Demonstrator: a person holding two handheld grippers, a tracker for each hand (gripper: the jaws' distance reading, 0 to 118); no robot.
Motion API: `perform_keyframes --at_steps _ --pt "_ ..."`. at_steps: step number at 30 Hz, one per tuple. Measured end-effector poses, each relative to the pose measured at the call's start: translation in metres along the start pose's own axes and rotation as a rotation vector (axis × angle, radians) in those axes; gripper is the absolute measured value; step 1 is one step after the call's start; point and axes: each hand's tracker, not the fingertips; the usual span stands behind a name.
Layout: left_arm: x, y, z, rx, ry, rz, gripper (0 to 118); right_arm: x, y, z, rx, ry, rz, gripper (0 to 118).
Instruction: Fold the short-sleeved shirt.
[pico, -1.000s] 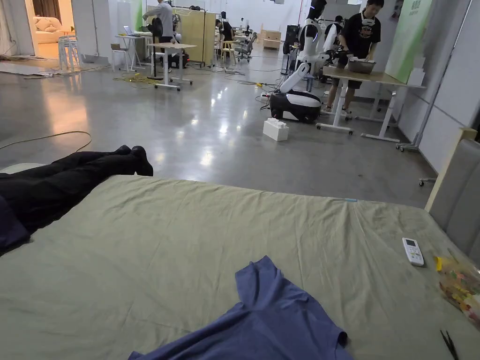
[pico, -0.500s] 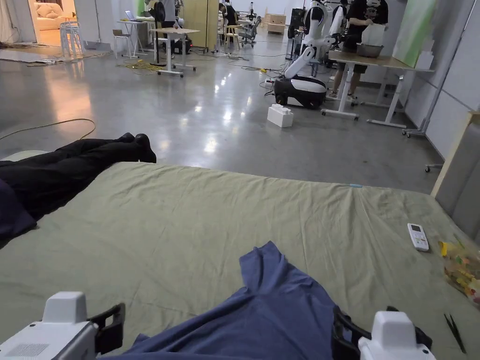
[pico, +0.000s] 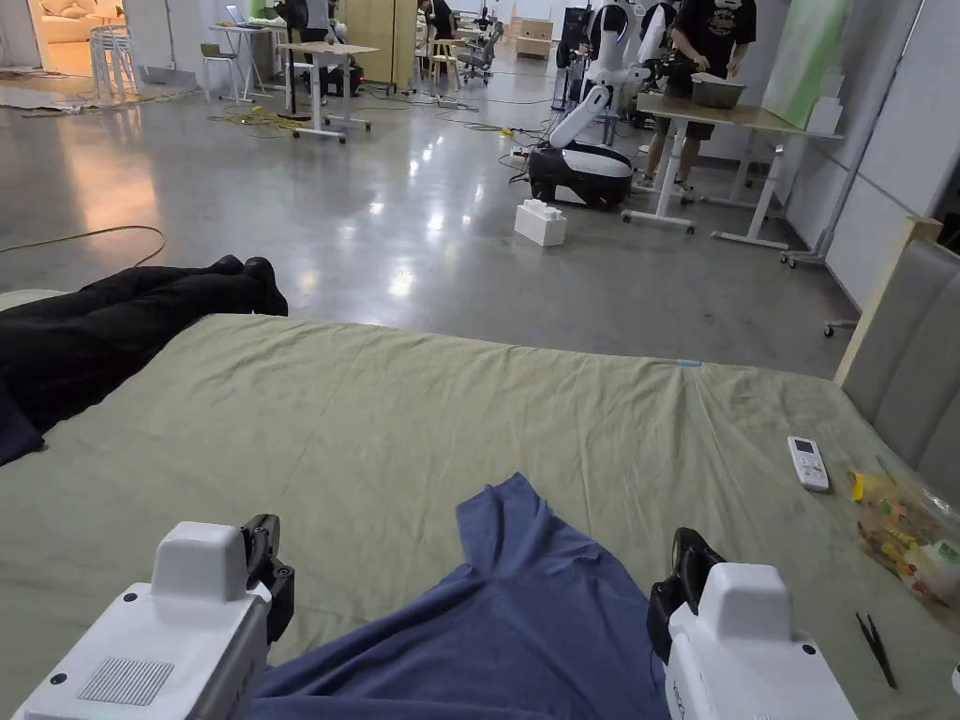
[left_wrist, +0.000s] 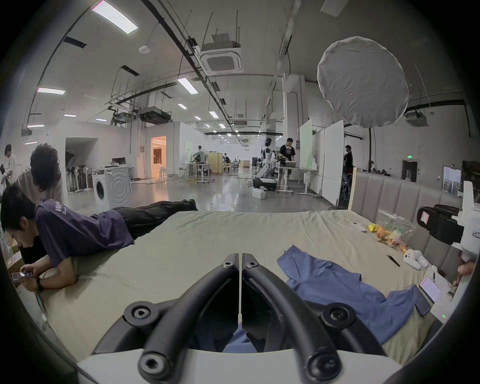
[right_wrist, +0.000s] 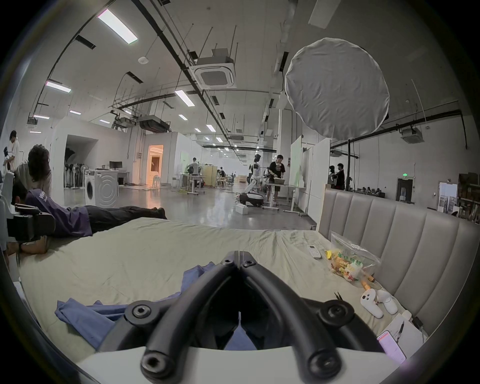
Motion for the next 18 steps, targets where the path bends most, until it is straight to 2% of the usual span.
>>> perform_keyframes --at_steps 9,18 --pt "-0.031 -0.009 -0.01 -0.134 -0.01 0.014 1 0.003 -0.008 -0.002 -0.035 0.014 0.006 0" --pt "-0.123 -0.056 -0.064 -0.505 0.064 0.153 1 0.0 -0.026 -0.013 -0.103 0.035 0.009 0"
